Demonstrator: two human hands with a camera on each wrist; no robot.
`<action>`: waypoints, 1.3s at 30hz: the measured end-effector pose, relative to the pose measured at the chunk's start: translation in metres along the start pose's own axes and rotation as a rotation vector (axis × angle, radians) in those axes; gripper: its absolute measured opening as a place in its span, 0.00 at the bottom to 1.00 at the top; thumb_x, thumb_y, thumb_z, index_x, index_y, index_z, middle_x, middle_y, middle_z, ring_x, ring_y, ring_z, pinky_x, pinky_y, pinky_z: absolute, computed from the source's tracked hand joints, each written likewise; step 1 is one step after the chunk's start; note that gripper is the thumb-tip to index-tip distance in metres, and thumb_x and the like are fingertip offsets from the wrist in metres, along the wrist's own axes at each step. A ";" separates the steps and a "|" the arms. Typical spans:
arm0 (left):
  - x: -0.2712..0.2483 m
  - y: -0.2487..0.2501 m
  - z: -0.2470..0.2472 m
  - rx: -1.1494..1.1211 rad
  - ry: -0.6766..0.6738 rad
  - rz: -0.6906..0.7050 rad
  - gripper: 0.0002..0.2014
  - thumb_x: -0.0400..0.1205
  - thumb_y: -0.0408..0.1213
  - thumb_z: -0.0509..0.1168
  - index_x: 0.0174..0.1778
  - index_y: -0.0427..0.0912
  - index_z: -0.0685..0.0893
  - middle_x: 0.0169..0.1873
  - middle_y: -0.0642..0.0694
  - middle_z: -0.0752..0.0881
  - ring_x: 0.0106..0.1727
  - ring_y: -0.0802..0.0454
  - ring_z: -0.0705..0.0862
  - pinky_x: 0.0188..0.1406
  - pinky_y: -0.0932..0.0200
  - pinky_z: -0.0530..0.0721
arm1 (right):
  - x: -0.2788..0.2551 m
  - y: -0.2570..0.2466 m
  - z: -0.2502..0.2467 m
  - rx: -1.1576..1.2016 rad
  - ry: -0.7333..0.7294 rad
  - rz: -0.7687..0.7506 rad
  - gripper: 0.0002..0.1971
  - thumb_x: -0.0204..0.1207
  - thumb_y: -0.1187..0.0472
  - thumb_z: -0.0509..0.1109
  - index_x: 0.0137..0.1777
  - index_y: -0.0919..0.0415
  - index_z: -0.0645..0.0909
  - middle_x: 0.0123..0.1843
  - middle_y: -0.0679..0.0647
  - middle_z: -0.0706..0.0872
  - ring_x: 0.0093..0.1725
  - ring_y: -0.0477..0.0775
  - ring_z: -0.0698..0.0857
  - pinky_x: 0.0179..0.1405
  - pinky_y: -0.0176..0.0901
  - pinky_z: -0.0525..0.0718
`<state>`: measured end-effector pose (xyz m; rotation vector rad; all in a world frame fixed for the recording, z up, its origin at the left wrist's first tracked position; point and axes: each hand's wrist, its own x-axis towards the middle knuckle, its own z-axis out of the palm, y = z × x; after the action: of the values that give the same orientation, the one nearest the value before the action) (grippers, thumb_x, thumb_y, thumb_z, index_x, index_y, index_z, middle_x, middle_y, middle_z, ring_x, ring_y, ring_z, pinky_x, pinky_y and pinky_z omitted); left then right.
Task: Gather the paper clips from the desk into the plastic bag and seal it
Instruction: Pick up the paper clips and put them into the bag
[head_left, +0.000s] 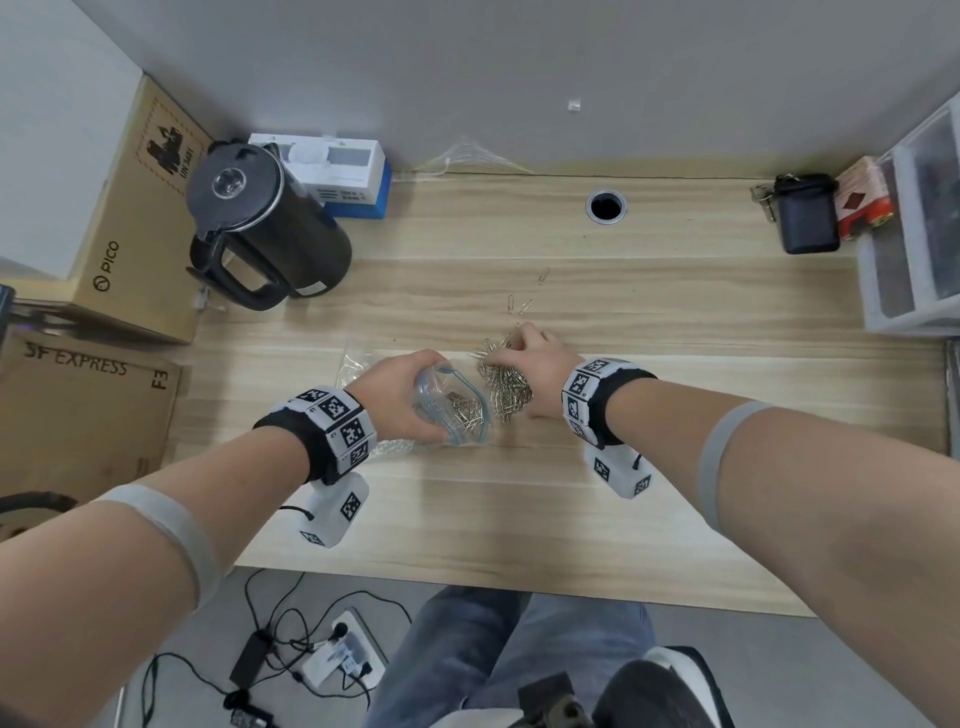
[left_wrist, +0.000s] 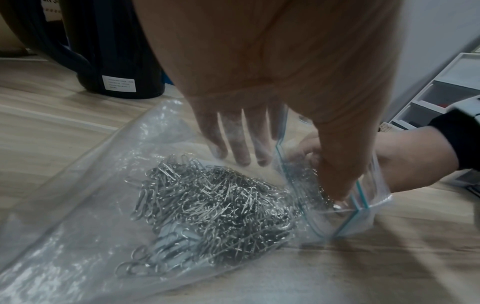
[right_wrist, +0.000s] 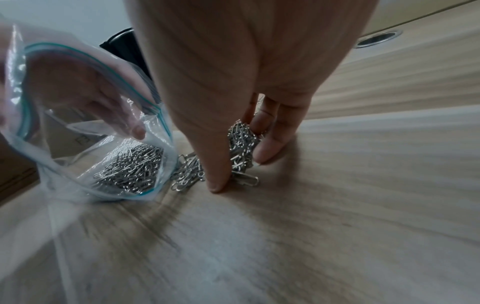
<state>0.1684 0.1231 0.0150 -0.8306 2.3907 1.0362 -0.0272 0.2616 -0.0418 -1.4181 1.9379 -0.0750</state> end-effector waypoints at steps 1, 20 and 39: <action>0.000 0.000 0.000 -0.002 0.000 0.000 0.39 0.61 0.47 0.85 0.68 0.53 0.78 0.52 0.51 0.87 0.52 0.50 0.87 0.56 0.46 0.87 | 0.001 -0.001 -0.001 -0.009 -0.013 -0.009 0.46 0.59 0.60 0.85 0.76 0.34 0.69 0.65 0.53 0.66 0.63 0.56 0.70 0.63 0.52 0.80; 0.000 0.004 0.001 0.021 0.004 -0.009 0.40 0.63 0.44 0.85 0.71 0.50 0.77 0.55 0.52 0.86 0.53 0.50 0.85 0.54 0.56 0.83 | 0.001 -0.002 -0.017 -0.015 -0.104 0.042 0.14 0.76 0.68 0.70 0.61 0.58 0.86 0.62 0.55 0.83 0.62 0.58 0.83 0.54 0.41 0.79; -0.004 -0.001 0.001 -0.090 -0.006 0.031 0.42 0.51 0.51 0.83 0.63 0.54 0.79 0.49 0.56 0.89 0.50 0.57 0.89 0.53 0.52 0.88 | -0.010 -0.085 -0.011 0.337 -0.088 -0.175 0.05 0.68 0.59 0.78 0.43 0.58 0.88 0.42 0.54 0.90 0.44 0.58 0.88 0.47 0.51 0.88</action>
<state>0.1724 0.1246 0.0161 -0.8217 2.3737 1.1647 0.0363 0.2332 0.0088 -1.3344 1.6347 -0.3958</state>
